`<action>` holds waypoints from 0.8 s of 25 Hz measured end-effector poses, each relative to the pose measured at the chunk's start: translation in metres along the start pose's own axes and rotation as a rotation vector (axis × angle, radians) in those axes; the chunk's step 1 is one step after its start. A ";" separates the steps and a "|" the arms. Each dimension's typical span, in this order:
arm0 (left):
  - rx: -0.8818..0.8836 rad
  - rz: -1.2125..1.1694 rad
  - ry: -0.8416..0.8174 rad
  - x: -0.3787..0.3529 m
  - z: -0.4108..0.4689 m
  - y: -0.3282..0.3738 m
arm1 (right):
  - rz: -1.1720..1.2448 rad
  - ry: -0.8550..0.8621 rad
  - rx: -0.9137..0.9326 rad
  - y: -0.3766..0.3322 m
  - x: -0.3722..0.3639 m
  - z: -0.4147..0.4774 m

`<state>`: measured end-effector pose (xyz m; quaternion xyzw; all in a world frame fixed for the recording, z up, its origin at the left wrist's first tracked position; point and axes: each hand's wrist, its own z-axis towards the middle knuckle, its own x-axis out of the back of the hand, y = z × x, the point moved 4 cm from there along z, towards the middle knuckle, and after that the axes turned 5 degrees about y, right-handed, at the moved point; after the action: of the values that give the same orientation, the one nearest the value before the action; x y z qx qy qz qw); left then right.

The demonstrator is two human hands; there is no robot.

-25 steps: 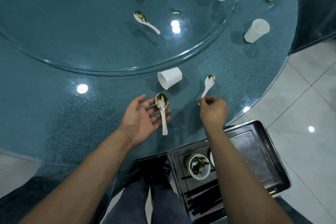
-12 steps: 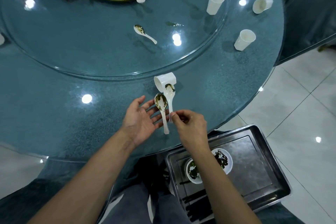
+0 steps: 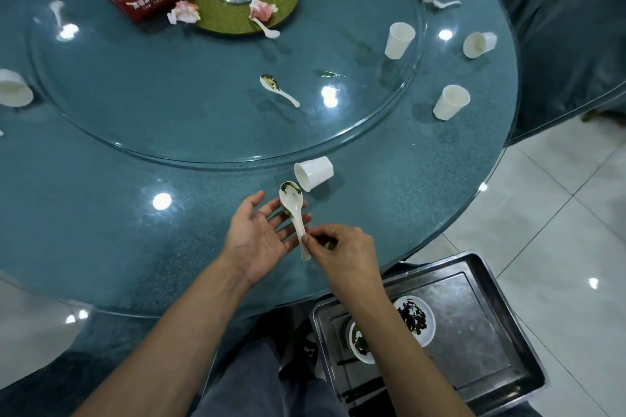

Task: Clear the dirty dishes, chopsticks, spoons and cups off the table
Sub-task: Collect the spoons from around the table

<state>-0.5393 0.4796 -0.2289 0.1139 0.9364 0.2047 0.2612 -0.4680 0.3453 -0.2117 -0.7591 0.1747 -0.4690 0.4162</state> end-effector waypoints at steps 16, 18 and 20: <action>0.034 -0.088 -0.021 0.013 0.044 0.070 | -0.092 -0.015 -0.037 -0.042 -0.043 0.069; 0.032 -0.122 -0.012 0.015 0.051 0.077 | -0.095 0.002 -0.040 -0.046 -0.045 0.087; 0.036 -0.153 -0.008 0.018 0.059 0.084 | -0.097 0.025 -0.042 -0.050 -0.047 0.107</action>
<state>-0.5138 0.5796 -0.2456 0.0477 0.9449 0.1667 0.2776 -0.4058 0.4556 -0.2211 -0.7693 0.1527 -0.4944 0.3748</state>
